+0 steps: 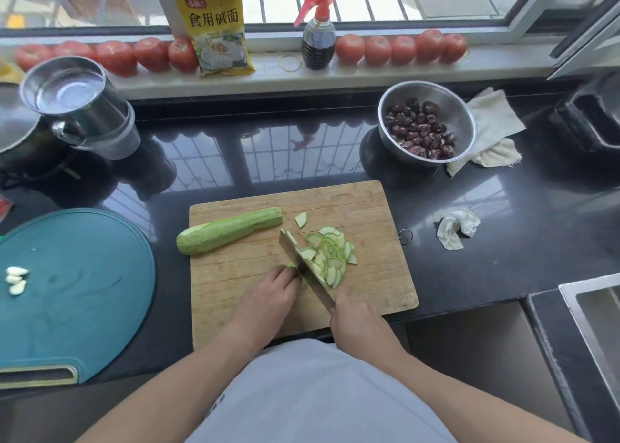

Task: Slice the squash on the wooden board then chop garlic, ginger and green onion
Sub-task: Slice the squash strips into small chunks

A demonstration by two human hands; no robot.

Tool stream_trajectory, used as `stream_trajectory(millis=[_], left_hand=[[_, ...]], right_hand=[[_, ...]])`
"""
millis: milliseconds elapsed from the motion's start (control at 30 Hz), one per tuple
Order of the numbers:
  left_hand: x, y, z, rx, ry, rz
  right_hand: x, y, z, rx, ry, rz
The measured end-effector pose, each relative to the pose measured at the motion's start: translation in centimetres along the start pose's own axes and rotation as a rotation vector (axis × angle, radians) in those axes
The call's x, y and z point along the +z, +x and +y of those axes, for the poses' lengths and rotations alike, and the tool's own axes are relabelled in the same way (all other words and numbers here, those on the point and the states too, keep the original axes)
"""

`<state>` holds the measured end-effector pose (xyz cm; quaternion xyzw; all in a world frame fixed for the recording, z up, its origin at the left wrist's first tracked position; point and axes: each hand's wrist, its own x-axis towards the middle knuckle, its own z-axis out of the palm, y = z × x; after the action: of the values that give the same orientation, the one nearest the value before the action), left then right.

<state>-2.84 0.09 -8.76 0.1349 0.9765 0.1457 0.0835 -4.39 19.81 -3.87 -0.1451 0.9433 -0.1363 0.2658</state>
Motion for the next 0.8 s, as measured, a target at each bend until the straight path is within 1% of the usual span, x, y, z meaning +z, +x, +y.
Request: stream_trajectory(millis=[200,367,433,500,600,800], left_hand=[[-0.2,-0.2,0.1,-0.007,0.012,-0.019],[-0.6,-0.5,0.3,0.009,0.054,0.003],[-0.7,-1.1,0.4,-0.039,0.069,-0.049],[-0.7,-1.7,0.5,-0.111,0.087,-0.135],[-0.9,-2.0,1.1,-0.179,0.128,-0.237],[-1.3,-1.4,1.8,-0.216,0.134,-0.239]], right_hand=[[1.2,1.7,-0.9,0.024,-0.013,-0.022],[1.4,3.4,-1.2,0.074,0.083,0.067],[1.1,2.8,-0.4,0.075,0.111,0.083],[0.8,1.7,0.5,0.054,0.113,0.096],[0.7,0.8,0.9,-0.010,0.045,0.103],[-0.1,0.9,0.7,0.002,0.093,0.082]])
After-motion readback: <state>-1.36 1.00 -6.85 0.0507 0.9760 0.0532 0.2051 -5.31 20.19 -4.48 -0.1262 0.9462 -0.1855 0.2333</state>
